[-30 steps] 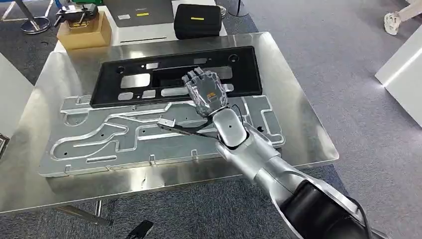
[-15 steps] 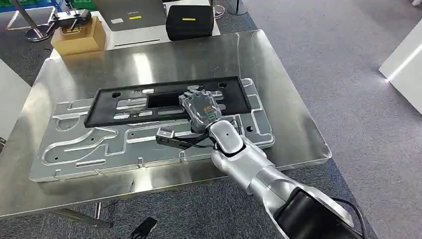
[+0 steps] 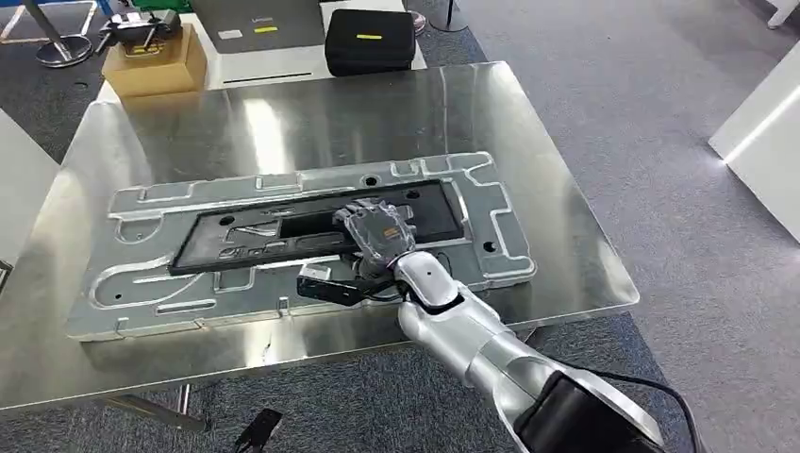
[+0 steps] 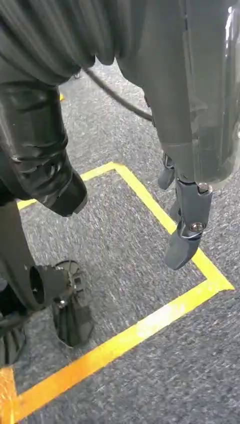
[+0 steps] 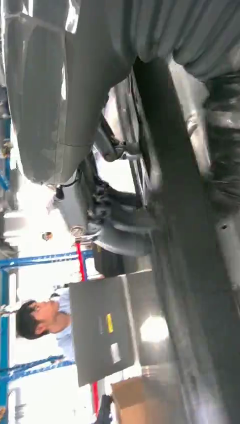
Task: Take the parts from the cabinet and place them on the table.
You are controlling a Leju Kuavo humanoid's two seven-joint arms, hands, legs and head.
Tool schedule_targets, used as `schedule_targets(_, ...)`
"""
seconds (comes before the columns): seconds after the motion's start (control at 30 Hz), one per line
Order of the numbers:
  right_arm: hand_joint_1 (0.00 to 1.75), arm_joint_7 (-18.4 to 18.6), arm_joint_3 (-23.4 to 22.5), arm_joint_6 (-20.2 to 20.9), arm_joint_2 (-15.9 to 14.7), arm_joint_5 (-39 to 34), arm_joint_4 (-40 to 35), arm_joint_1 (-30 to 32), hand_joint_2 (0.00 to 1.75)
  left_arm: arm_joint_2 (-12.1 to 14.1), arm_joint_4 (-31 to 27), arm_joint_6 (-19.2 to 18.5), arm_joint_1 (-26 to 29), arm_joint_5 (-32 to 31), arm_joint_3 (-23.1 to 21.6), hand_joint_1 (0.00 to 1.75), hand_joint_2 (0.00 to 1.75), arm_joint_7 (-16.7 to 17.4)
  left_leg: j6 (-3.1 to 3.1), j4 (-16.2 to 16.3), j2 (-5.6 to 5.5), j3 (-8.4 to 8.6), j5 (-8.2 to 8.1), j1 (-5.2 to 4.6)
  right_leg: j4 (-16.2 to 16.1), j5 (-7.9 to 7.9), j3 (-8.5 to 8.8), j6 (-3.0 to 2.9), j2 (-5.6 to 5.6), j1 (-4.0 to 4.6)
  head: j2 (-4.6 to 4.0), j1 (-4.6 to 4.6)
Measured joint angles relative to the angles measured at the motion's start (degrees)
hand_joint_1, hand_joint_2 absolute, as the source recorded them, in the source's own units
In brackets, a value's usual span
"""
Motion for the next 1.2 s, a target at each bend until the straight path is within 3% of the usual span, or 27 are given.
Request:
schedule_targets(0.03, 0.0, 0.0, 0.0, 0.0, -0.1, -0.2, 0.1, 0.2, 0.0, 0.0, 0.0, 0.0, 0.2, 0.0, 0.1, 0.0, 1.75, 0.0, -0.04, 0.1, -0.03, 0.02, -0.07, 0.0, -1.7, 1.64, 0.63, 0.01, -0.01, -0.07, 0.0, 0.02)
schedule_targets(0.1, 0.0, 0.0, 0.0, 0.0, -0.1, -0.3, 0.2, 0.1, 0.0, 0.0, -0.1, 0.3, 0.3, 0.2, 0.2, 0.0, 1.75, 0.0, -0.39, 0.6, -0.16, 0.02, -0.39, 0.0, -11.6, 6.87, 5.57, -0.27, -0.06, -0.19, 0.0, 0.02)
schedule_targets(0.13, 0.0, 0.0, 0.0, 0.0, -0.1, -0.5, 0.2, 0.0, 0.0, 0.0, -0.2, 0.4, 0.3, 0.2, 0.3, 0.0, 1.75, -0.1, -0.66, 1.0, -0.17, -0.01, -0.73, 0.0, -16.6, 8.34, 8.06, -0.54, -0.14, -0.2, 0.0, 0.02)
schedule_targets(0.17, 0.0, 0.0, 0.0, 0.2, -0.1, -0.8, 0.2, 0.0, 0.0, 0.0, -0.2, 0.6, 0.3, 0.2, 0.4, 0.0, 1.75, -0.2, -1.03, 1.4, -0.2, -0.41, -0.98, -0.4, -17.3, 7.44, 8.57, -0.77, -0.13, 0.11, 0.0, 0.0)
schedule_targets(0.27, 0.0, 0.1, 0.0, 0.9, -0.2, -1.8, 0.2, 0.0, 0.0, 0.0, -0.3, 0.9, 0.3, 0.6, 1.0, 0.0, 1.75, -0.5, -1.76, 1.2, -0.15, -0.23, -0.86, -0.2, -17.4, 7.69, 8.43, -1.56, 0.12, 0.4, 0.0, 0.0)
schedule_targets(0.33, 0.0, 0.1, 0.0, 1.1, -0.2, -2.3, 0.2, -0.1, 0.0, 0.1, -0.3, 0.9, 0.4, 0.6, 1.4, 0.0, 1.75, -0.9, -2.33, 1.8, -0.1, -0.3, -1.62, -0.03, -18.1, 8.06, 8.95, -2.27, -0.05, -0.17, 0.0, 0.0)
schedule_targets(0.4, 0.0, 0.1, 0.0, 1.1, -0.2, -2.5, 0.2, -0.4, 0.0, 0.1, -0.3, 0.9, 0.4, 0.6, 1.5, 0.0, 1.75, -1.2, -2.87, 7.5, -0.09, -2.75, -5.16, 0.05, -18.2, 8.08, 9.02, -2.68, -0.1, -0.25, 0.0, -0.02)
schedule_targets(0.43, 0.0, 0.1, 0.0, 1.2, -0.2, -2.5, 0.2, -0.4, 0.0, 0.1, -0.3, 0.9, 0.4, 0.6, 1.6, 0.0, 1.75, -1.3, -3.14, 13.0, -0.08, -5.31, -7.68, 0.15, -18.2, 8.06, 9.0, -2.71, -0.11, -0.21, 0.0, -0.02)
schedule_targets(0.47, 0.0, 0.2, 0.0, 1.4, -0.2, -2.5, 0.3, -0.4, 0.0, 0.1, -0.3, 0.9, 0.6, 0.6, 1.7, 0.0, 0.0, -1.3, -3.28, 17.0, -0.07, -7.23, -9.15, 0.15, -18.2, 8.03, 8.98, -2.75, -0.11, -0.19, 0.0, -0.02)
schedule_targets(0.5, 0.0, 0.2, 0.0, 1.8, -0.2, -2.6, 0.4, -0.4, 0.0, 0.1, -0.3, 0.9, 0.7, 0.7, 1.7, 0.0, 0.0, -1.3, -3.34, 19.0, -0.07, -8.26, -9.44, 0.15, -18.2, 8.03, 8.96, -2.75, -0.1, -0.18, 0.0, -0.02)
schedule_targets(0.53, 0.0, 0.4, 0.1, 2.3, -0.2, -2.7, 0.5, -0.4, 0.0, 0.1, -0.3, 1.0, 0.8, 0.8, 1.7, 0.0, 0.0, -1.3, -3.3, 18.8, -0.07, -8.25, -8.56, 0.15, -18.2, 8.03, 9.0, -2.74, -0.06, -0.18, 0.0, -0.02)
schedule_targets(0.57, 0.0, 0.6, 0.1, 2.8, -0.3, -3.1, 0.5, -0.5, 0.0, 0.2, -0.3, 1.0, 0.8, 1.0, 1.9, 0.0, 0.0, -1.4, -3.12, 14.9, -0.07, -6.48, -5.8, 0.15, -18.2, 8.02, 9.07, -2.73, -0.02, -0.18, 0.0, -0.02)
schedule_targets(0.63, 0.0, 0.9, 0.2, 4.1, -0.3, -3.4, 0.6, -1.0, 0.0, 0.3, -0.4, 1.0, 0.7, 1.1, 2.4, 0.0, 0.0, -1.7, -2.63, 4.6, -0.06, -1.29, -0.93, 0.13, -18.1, 7.93, 9.29, -2.59, 0.05, -0.18, 0.0, -0.02)
schedule_targets(0.67, 0.0, 1.2, 0.2, 4.6, -0.3, -3.4, 0.7, -1.5, 0.0, 0.3, -0.4, 1.0, 0.6, 1.2, 2.7, 0.0, 0.0, -2.0, -2.37, 1.5, -0.08, 0.28, -1.3, 0.02, -18.2, 7.93, 9.23, -2.38, 0.05, -0.07, 0.0, 0.0)
schedule_targets(0.7, 0.0, 1.3, 0.2, 5.0, -0.5, -3.5, 0.8, -1.9, 0.0, 0.3, -0.5, 1.0, 0.6, 1.2, 2.8, 0.0, 0.0, -2.1, -2.24, 0.7, -0.1, 0.59, -1.2, -0.33, -18.0, 7.94, 9.0, -2.05, 0.11, 0.17, 0.0, 0.0)
schedule_targets(0.77, 0.0, 1.4, 0.4, 5.2, -0.6, -3.5, 1.0, -2.3, 0.0, 0.3, -0.5, 1.0, 0.7, 1.2, 3.0, 0.0, 0.0, -2.1, -1.9, 1.0, -0.22, 0.3, -1.14, -0.42, -18.3, 8.15, 9.0, -1.44, 0.1, 0.06, 0.0, -0.02)
schedule_targets(0.83, 0.0, 1.7, 0.6, 5.8, -0.8, -3.5, 1.1, -2.6, 0.0, 0.3, -0.5, 1.0, 0.8, 1.5, 3.2, 0.0, 0.0, -2.3, -0.99, 0.3, -0.21, 0.5, -0.68, -0.09, -18.6, 8.29, 9.26, -0.6, 0.09, 0.35, 0.0, 0.0)
schedule_targets(0.87, 0.0, 1.8, 0.7, 5.9, -1.0, -3.5, 1.2, -2.7, 0.0, 0.4, -0.5, 1.0, 0.8, 1.6, 3.3, 0.0, 0.0, -2.4, -0.65, 0.0, -0.02, 0.73, -0.42, 0.18, -16.1, 7.44, 8.16, -0.24, -0.31, 0.24, 0.0, 0.0)
schedule_targets(0.93, 0.0, 2.1, 0.8, 6.2, -1.2, -3.6, 1.4, -3.2, 0.0, 0.5, -0.6, 1.2, 0.7, 2.1, 3.7, 0.0, 0.0, -2.4, -0.06, -0.1, 0.0, 0.75, -0.39, 0.08, -8.9, 3.08, 5.17, -0.12, -0.22, 0.22, 0.0, 0.02)
schedule_targets(1.0, 0.0, 2.3, 0.9, 6.4, -1.4, -3.7, 1.7, -3.2, 0.0, 0.5, -0.6, 1.3, 0.9, 2.5, 4.4, 0.0, 0.0, -2.3, -0.01, -0.1, 0.01, 0.71, -0.4, -0.02, -0.8, -0.75, 1.3, -0.13, -0.23, 0.2, 0.0, 0.07)
schedule_targets(1.03, 0.0, 2.3, 1.0, 6.5, -1.5, -3.8, 1.9, -3.1, 0.0, 0.5, -0.6, 1.3, 1.0, 2.5, 4.5, 0.0, 0.0, -2.1, 0.0, 0.1, 0.03, 0.67, -0.23, -0.03, 0.3, -0.75, 0.73, -0.18, -0.23, 0.2, 0.0, 0.04)
schedule_targets(1.1, 0.0, 2.3, 1.2, 6.5, -1.6, -3.9, 2.2, -3.1, 0.0, 0.5, -0.6, 1.3, 1.1, 2.6, 4.5, 0.0, 0.0, -2.1, -0.05, 0.3, -0.05, 0.65, -0.27, -0.03, -4.9, 2.78, 3.27, -0.46, -0.23, 0.21, 0.0, 0.04)
schedule_targets(1.17, 0.0, 2.3, 1.2, 6.6, -1.6, -4.0, 2.2, -3.3, 0.0, 0.5, -0.6, 1.3, 1.1, 2.7, 4.7, 0.0, 0.0, -2.0, -0.31, 0.7, -0.18, 0.57, -0.51, -0.08, -15.3, 7.72, 8.48, -1.18, -0.21, 0.29, 0.0, 0.06)
schedule_targets(1.2, 0.0, 2.3, 1.3, 6.6, -1.6, -4.1, 2.2, -3.5, 0.0, 0.5, -0.6, 1.3, 1.1, 2.6, 4.7, 0.0, 0.0, -2.0, -0.62, 1.2, -0.25, 0.15, -0.7, -0.59, -17.6, 7.63, 9.5, -1.38, -0.17, 0.68, 0.0, 0.07)
